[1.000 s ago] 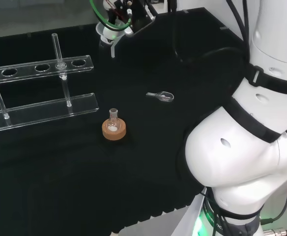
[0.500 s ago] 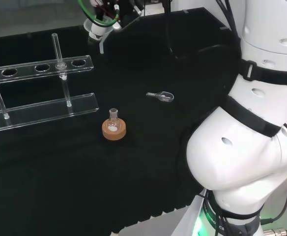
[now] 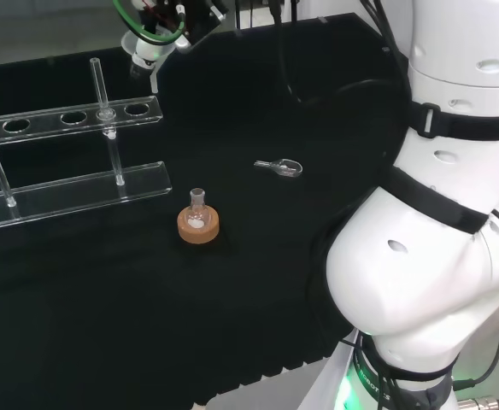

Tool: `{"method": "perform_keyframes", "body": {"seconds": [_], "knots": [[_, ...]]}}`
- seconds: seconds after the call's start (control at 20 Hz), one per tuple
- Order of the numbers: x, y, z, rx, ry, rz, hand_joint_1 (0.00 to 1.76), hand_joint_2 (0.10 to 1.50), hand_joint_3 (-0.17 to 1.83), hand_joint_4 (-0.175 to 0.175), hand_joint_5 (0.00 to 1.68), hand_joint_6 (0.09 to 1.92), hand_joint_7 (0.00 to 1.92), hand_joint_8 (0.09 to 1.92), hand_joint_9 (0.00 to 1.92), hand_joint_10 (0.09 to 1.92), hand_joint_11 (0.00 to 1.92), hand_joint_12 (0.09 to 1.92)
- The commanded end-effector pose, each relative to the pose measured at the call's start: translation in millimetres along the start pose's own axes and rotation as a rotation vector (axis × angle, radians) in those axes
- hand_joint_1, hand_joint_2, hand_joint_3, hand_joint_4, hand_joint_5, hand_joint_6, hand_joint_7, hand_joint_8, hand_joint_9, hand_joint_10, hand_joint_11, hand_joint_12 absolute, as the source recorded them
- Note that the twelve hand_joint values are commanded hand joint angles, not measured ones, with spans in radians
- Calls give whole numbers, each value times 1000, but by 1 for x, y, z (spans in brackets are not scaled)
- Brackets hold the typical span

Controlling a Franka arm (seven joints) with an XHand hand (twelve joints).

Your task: Put the funnel back on the funnel stand.

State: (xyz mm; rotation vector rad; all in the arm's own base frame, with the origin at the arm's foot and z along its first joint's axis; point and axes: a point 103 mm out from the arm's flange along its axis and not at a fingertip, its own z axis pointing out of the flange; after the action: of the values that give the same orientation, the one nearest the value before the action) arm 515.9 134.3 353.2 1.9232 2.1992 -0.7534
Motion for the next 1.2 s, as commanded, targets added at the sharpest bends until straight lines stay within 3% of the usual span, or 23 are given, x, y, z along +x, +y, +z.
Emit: {"method": "perform_keyframes", "body": {"seconds": [0.05,0.45,0.85,1.2], "knots": [[13,1,-5,-5,-4,-27,636,801,23,-8,689,87,879,510,330,694,0,1024],[28,10,-1,12,-23,-38,635,802,24,-8,690,87,881,507,331,692,0,1028],[27,24,4,37,-34,-29,635,803,25,-8,691,87,883,504,333,691,0,1031],[32,29,7,42,-33,-49,635,805,26,-8,691,87,884,502,334,689,0,1032]]}}
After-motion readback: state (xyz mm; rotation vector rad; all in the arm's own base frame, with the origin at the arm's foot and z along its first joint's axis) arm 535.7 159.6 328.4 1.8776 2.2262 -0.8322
